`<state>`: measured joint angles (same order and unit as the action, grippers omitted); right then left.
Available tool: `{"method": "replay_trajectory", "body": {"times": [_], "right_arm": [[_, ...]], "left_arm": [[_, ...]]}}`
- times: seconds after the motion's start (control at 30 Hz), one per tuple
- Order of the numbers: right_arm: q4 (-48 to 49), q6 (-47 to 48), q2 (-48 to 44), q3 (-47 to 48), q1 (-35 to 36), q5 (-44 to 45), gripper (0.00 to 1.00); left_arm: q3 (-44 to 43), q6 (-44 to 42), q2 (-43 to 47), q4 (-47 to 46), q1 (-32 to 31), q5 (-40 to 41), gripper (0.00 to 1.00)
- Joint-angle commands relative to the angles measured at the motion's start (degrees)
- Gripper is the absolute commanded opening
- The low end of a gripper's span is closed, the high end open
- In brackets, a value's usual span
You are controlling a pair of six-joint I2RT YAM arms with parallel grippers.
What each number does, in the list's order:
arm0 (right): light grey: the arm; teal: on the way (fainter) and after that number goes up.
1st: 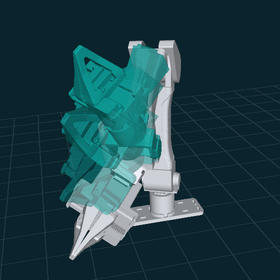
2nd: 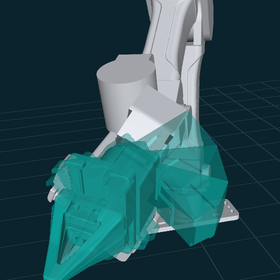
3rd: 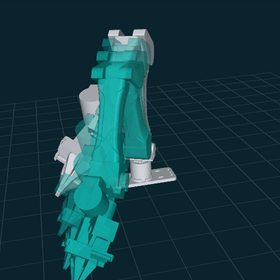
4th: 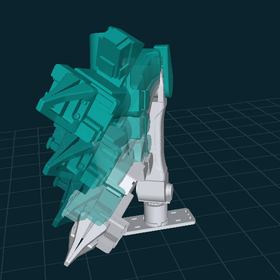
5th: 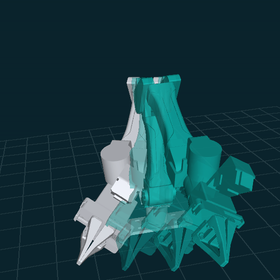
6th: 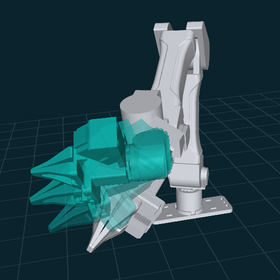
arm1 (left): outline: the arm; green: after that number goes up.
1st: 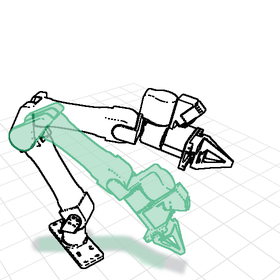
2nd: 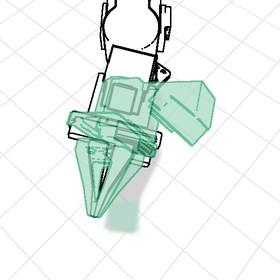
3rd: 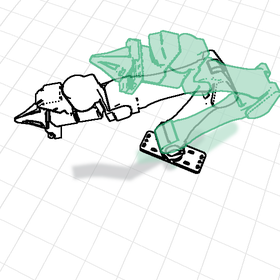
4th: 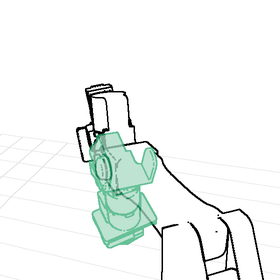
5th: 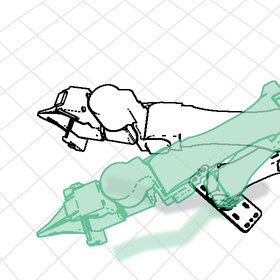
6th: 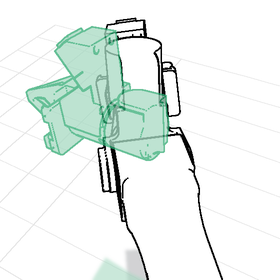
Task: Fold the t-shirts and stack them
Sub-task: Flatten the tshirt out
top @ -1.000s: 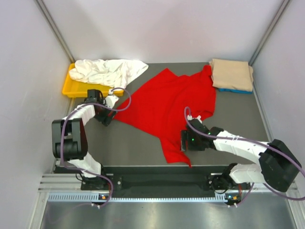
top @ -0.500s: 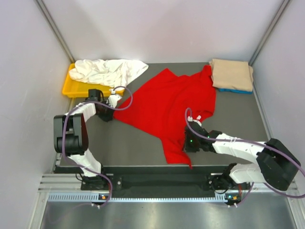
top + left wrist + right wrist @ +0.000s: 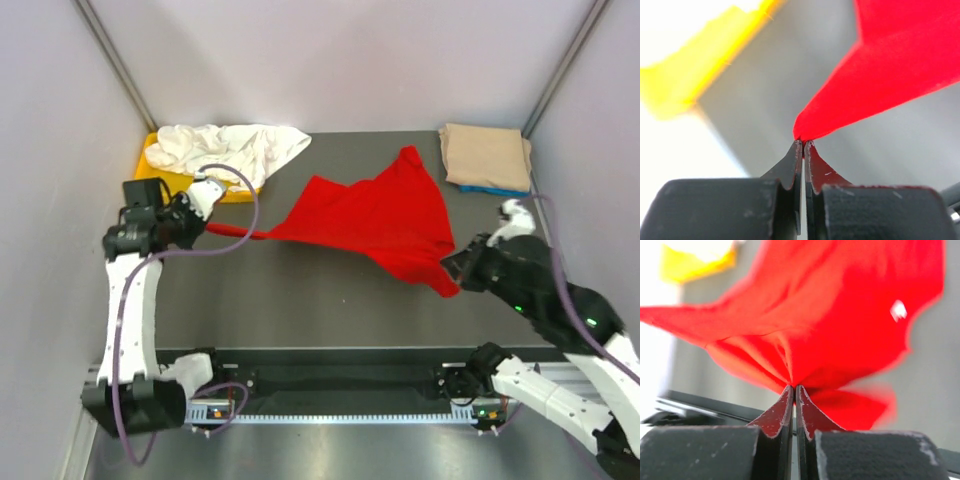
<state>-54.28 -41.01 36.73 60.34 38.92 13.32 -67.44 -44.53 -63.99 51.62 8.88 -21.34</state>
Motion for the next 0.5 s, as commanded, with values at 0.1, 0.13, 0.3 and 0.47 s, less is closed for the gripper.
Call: {"method": "replay_trajectory", "body": {"times": [0.1, 0.13, 0.3, 0.47], "right_arm": [[-9.71, 8.48, 4.38, 15.84, -0.42, 9.76, 0.0], [-7.88, 13.8, 10.49, 18.48, -1.2, 11.79, 0.0], [0.73, 26.77, 33.02, 44.83, -26.21, -12.85, 0.0], [-0.83, 25.11, 62.99, 83.08, -36.98, -24.62, 0.0]], "left_arm": [[-13.5, 1.54, 0.8, 10.02, 0.43, 2.27, 0.0], [-15.07, 2.95, -2.08, 5.99, 0.34, 2.62, 0.0], [-41.33, 14.72, -22.96, 1.39, 0.17, 1.22, 0.0], [-69.77, 23.77, -40.14, -5.1, -2.55, 7.01, 0.0]]}}
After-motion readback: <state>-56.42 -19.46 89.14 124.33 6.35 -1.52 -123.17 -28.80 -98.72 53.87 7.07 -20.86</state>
